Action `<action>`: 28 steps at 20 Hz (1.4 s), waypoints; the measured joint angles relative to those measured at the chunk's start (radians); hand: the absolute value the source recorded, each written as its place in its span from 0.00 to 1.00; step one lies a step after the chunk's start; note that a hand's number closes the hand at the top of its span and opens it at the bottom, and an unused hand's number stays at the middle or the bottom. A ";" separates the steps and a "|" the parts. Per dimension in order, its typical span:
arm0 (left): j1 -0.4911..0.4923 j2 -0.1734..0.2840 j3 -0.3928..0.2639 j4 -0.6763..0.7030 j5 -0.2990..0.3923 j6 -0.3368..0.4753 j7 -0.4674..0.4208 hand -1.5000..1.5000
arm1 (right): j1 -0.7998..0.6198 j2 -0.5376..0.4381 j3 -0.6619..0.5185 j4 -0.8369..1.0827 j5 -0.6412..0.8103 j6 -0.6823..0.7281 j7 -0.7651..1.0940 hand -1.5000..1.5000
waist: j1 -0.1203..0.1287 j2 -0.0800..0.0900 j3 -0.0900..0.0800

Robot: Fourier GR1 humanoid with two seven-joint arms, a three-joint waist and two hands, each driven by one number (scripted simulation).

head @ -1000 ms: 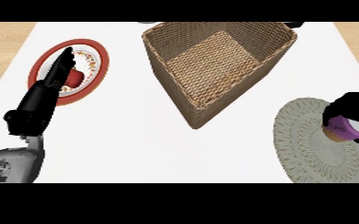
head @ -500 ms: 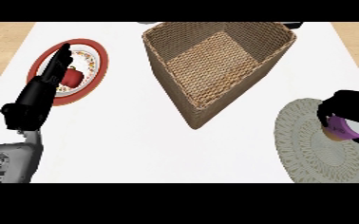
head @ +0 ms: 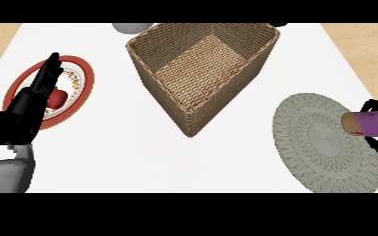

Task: Pick the can from the placemat and place it in the basket

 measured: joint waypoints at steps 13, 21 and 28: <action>0.051 0.003 0.004 -0.002 0.000 -0.007 -0.010 0.50 | -0.147 0.222 -0.279 -0.343 -0.210 -0.355 0.516 1.00 | 0.002 -0.020 0.004; 0.022 -0.002 -0.011 -0.022 -0.002 -0.014 -0.001 0.50 | -0.313 0.356 -0.155 -0.724 -0.152 -0.296 0.842 1.00 | 0.040 -0.006 0.006; -0.001 -0.023 -0.032 -0.016 -0.009 -0.018 -0.021 0.50 | -0.534 0.463 -0.024 -0.940 -0.071 -0.071 1.259 1.00 | 0.082 0.018 0.010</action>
